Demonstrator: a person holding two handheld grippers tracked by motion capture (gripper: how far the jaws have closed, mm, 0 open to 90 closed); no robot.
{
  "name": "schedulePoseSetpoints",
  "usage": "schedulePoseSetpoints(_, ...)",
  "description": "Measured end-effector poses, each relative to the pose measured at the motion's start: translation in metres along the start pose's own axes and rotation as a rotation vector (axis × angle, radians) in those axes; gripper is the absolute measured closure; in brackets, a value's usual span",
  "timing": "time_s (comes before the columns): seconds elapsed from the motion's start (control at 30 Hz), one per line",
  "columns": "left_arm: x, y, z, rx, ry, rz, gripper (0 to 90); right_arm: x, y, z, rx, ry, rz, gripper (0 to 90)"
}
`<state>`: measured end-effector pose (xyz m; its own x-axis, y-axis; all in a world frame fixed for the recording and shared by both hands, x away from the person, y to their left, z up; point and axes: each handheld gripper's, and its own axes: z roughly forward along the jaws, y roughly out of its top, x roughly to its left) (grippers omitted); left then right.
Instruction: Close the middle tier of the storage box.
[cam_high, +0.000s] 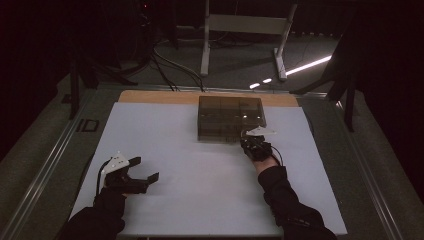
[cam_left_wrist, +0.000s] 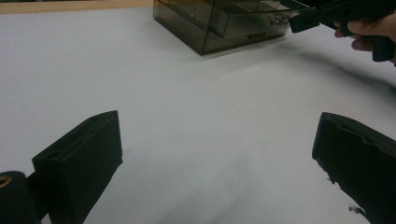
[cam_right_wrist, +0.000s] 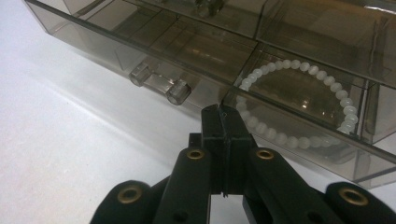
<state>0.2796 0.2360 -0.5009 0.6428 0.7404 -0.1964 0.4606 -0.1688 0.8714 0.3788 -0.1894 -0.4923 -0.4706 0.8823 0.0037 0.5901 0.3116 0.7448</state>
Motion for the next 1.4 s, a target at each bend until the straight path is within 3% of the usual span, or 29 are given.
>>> schedulePoseSetpoints(1.4,0.001,0.000,-0.001,-0.005,0.001,-0.005,3.2,-0.007,0.013,0.019,0.011,-0.034,0.034,90.0)
